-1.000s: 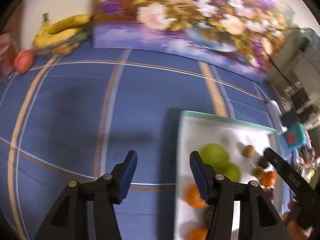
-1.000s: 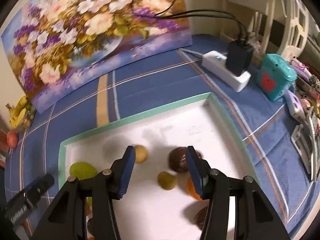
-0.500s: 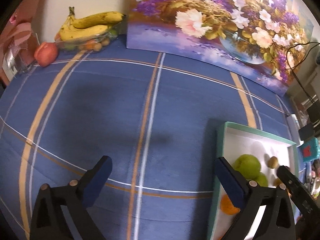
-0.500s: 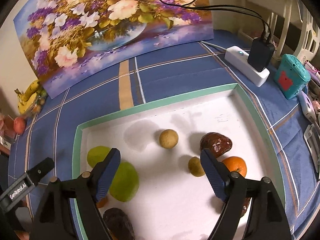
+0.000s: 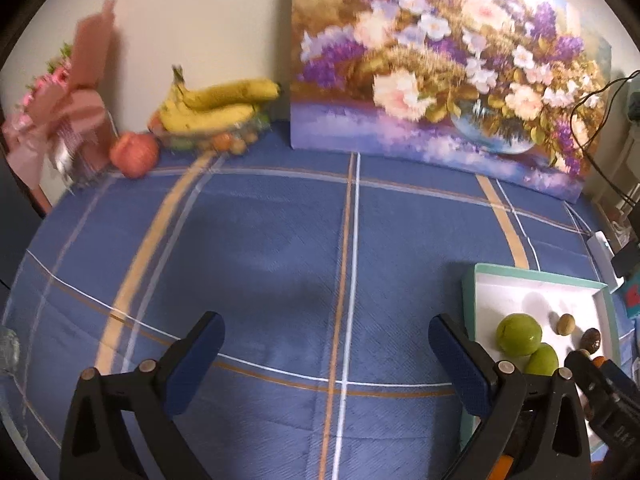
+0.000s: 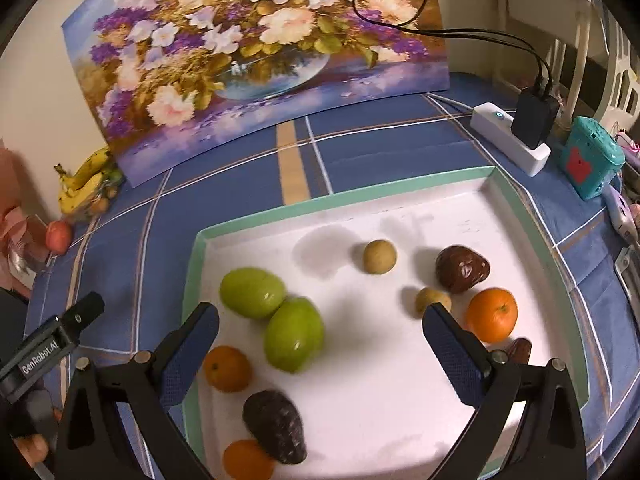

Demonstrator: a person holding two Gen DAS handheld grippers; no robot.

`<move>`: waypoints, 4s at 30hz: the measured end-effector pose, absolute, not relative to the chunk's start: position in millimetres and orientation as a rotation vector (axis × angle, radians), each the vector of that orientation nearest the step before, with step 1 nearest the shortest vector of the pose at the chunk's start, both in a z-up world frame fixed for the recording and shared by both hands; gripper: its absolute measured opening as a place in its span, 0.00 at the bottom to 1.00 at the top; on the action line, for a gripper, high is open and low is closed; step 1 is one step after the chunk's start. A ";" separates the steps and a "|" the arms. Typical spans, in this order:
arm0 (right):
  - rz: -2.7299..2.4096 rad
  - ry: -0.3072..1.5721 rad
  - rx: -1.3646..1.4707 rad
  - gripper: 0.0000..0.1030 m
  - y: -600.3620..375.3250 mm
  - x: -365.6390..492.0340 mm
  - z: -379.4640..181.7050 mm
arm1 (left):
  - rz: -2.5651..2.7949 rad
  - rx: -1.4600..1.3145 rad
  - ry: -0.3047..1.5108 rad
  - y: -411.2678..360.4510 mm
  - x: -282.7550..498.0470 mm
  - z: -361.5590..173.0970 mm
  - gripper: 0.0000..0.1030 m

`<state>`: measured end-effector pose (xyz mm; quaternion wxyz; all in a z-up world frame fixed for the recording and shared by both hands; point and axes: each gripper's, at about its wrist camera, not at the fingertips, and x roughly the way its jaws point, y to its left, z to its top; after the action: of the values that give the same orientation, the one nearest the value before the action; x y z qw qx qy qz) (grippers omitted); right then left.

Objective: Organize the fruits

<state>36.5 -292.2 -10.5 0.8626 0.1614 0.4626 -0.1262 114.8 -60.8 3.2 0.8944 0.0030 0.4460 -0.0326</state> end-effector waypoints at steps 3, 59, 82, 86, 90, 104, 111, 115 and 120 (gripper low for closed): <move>-0.258 0.971 0.343 0.99 -286.7 29.6 -8.5 | 0.036 0.119 0.893 -63.8 104.4 13.8 1.00; -0.198 0.961 0.242 0.99 -213.8 -63.4 21.5 | -0.049 -0.003 1.101 14.0 -1.3 28.2 1.00; -0.185 0.981 0.222 0.99 -209.8 -60.4 18.4 | -0.051 -0.004 1.115 14.8 -0.8 23.8 1.00; -0.182 0.984 0.218 0.99 -209.9 -60.3 17.9 | -0.053 -0.002 1.115 14.7 -0.3 23.8 1.00; -0.183 0.982 0.219 0.99 -210.0 -60.0 17.5 | -0.052 -0.002 1.116 14.5 -0.6 23.7 1.00; -0.183 0.983 0.218 0.99 -209.3 -59.9 17.2 | -0.053 -0.002 1.116 14.7 -0.3 23.4 1.00; -0.179 0.986 0.213 0.99 -209.7 -59.7 15.9 | -0.055 -0.001 1.117 15.4 0.2 23.5 1.00; -0.178 0.987 0.213 0.99 -209.9 -59.8 15.6 | -0.056 0.000 1.117 15.7 0.5 23.6 1.00; -0.177 0.987 0.213 0.99 -210.1 -59.9 15.3 | -0.056 0.000 1.118 15.7 0.1 23.4 1.00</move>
<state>-59.9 -210.1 15.3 0.8714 0.1018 0.4723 -0.0849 0.1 15.7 23.4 0.8475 0.0002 0.5301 -0.0266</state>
